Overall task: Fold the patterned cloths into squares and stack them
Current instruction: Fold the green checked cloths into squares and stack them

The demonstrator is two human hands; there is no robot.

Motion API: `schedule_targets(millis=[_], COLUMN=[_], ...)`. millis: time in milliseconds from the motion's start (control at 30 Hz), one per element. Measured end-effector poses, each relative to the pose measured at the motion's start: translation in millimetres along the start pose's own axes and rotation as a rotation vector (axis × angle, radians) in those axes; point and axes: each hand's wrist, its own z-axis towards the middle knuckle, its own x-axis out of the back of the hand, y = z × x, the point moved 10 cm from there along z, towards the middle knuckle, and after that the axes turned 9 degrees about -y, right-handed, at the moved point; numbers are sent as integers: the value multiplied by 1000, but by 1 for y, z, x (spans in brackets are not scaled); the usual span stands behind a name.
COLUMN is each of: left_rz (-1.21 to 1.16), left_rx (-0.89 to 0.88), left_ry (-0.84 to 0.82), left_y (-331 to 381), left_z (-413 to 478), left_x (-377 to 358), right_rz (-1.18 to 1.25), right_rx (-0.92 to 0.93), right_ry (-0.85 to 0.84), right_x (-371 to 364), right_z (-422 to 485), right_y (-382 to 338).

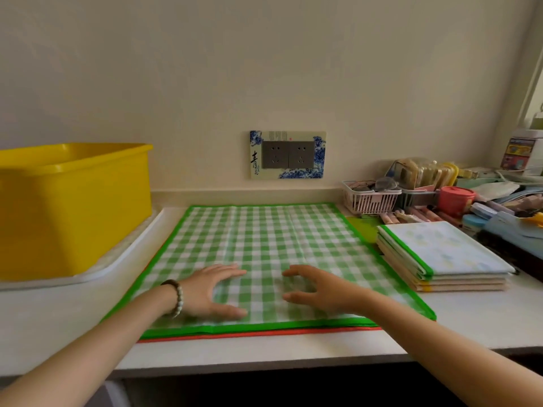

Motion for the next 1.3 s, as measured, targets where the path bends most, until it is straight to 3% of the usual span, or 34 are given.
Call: schedule_targets(millis=[133, 267, 667, 867, 1033, 1167, 1233, 1300], left_rz=[86, 94, -219, -239, 11, 315, 309, 274], left_rx=[8, 4, -138, -138, -29, 47, -10, -33], left_ry=[-83, -79, 69, 116, 413, 758, 834, 808], left_y=[3, 4, 21, 32, 41, 54, 54, 48], left_z=[-13, -16, -30, -34, -39, -39, -32, -18], left_x=[-14, -16, 8, 45, 117, 153, 153, 144], right_rz=[-74, -172, -106, -153, -494, -584, -568, -544], right_rx=[48, 68, 63, 95, 74, 21, -6, -14], right_ry=[-145, -187, -203, -26, 315, 529, 593, 619], right_x=[-21, -30, -18, 29, 92, 124, 133, 138], right_z=[-14, -20, -16, -10, 1, 20, 32, 46], right_y=[-12, -13, -15, -31, -63, -68, -60, -52])
